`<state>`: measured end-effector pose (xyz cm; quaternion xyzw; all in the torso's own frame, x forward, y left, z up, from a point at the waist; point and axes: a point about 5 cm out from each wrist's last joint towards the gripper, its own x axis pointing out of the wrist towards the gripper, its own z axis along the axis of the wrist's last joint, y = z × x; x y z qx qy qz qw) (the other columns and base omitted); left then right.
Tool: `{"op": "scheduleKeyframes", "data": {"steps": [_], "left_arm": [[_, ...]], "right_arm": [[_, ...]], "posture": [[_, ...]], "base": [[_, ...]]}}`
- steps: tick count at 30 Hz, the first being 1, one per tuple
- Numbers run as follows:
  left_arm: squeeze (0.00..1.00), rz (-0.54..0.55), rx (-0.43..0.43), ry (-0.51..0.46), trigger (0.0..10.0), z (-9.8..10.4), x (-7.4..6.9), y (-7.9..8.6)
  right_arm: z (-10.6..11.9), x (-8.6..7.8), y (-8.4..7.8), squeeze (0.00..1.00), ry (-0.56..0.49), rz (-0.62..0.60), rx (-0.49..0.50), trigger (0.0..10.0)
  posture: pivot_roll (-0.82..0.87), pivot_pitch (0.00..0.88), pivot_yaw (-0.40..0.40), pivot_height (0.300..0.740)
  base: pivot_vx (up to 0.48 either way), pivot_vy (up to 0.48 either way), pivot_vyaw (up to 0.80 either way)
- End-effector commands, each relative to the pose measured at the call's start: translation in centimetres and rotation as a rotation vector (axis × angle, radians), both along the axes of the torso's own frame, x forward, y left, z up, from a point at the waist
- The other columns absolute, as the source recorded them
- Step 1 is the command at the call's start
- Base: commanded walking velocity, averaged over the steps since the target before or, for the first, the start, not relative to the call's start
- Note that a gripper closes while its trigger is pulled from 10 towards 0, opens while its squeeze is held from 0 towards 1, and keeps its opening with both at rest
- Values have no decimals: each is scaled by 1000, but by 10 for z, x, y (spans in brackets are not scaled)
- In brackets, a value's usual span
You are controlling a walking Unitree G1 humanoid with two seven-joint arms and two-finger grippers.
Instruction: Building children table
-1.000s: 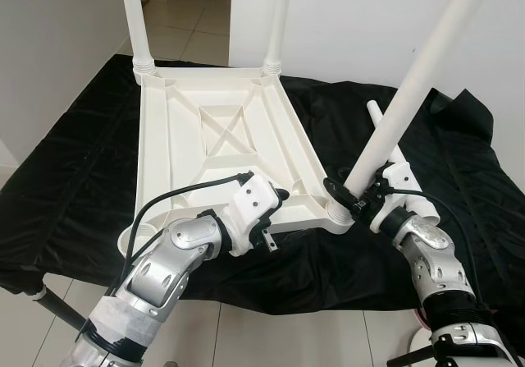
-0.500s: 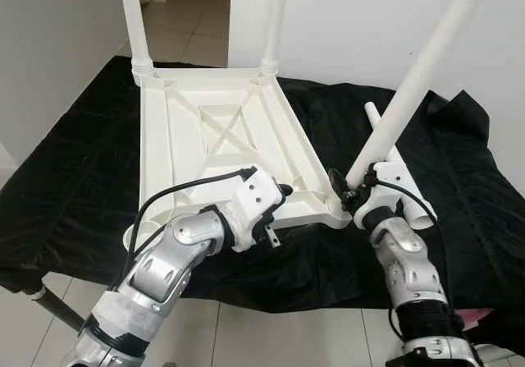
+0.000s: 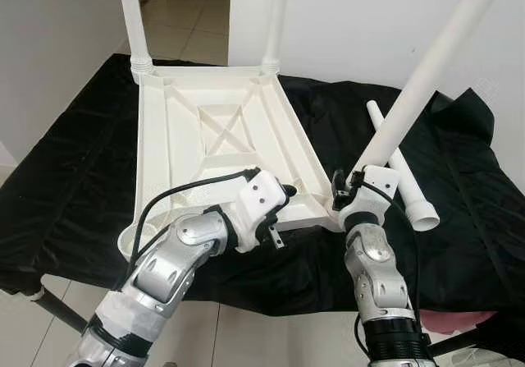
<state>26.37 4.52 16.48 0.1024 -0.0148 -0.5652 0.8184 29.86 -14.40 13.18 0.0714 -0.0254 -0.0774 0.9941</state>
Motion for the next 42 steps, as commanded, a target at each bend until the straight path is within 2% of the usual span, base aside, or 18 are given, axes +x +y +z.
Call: {"op": "scheduleKeyframes", "data": {"steps": [1,2,3,4,5,18,20,21,22,23,28,29,33,42], "left_arm": [[0,-39,15,10,10000,-1,-1,-3],[0,-40,15,9,10000,-1,-1,-3],[0,-40,15,9,10000,-1,-1,-3],[0,-40,15,9,10000,-1,-1,-3],[0,-40,15,8,10000,-1,-1,-3],[0,-40,13,8,10000,-1,-2,-4],[0,-40,13,8,10000,-2,-2,-5],[0,-42,14,9,10000,-3,-3,-5],[0,-42,14,9,10000,-3,-3,-5],[0,-52,18,9,10000,-4,-5,-7],[0,-64,25,8,10000,-5,-6,-8],[0,-67,26,7,10000,-6,-6,-9],[0,-70,28,5,10000,-6,-7,-11],[0,-74,46,-2,10000,-10,-8,-13]], "right_arm": [[-19,-8,1,0,85,-15,46,10000],[-17,-9,2,0,77,-13,47,10000],[-15,-9,4,580,66,-9,38,10000],[-15,-9,4,580,66,-9,38,10000],[-11,-10,6,1000,29,10,41,10000],[-2,-12,-9,1000,-36,122,65,10000],[-4,-12,-12,1000,-33,185,57,10000],[-4,-12,-14,157,-45,227,42,10000],[-4,-12,-14,157,-45,227,42,10000],[-4,-12,-18,0,-69,309,8,10000],[-4,-9,-27,0,-81,363,-24,10000],[-3,-5,-31,0,-88,418,-44,10000],[-3,-2,-30,0,-96,489,-93,10000],[-10,4,-31,0,-69,623,-137,10000]], "posture": [[11,0,-76,740],[11,0,-77,740],[10,0,-76,740],[10,0,-76,740],[10,0,-77,740],[8,0,-86,740],[6,0,-86,740],[5,0,-86,740],[5,0,-86,740],[6,0,-86,740],[5,0,-84,740],[4,0,-83,740],[4,0,-84,740],[19,0,-90,740]], "base": [[0,0,0],[0,0,0],[0,0,0],[0,0,0],[0,0,0],[0,0,0],[0,0,0],[0,0,0],[0,0,0],[0,0,0],[0,0,0],[0,0,0],[0,0,0],[0,0,0]]}}
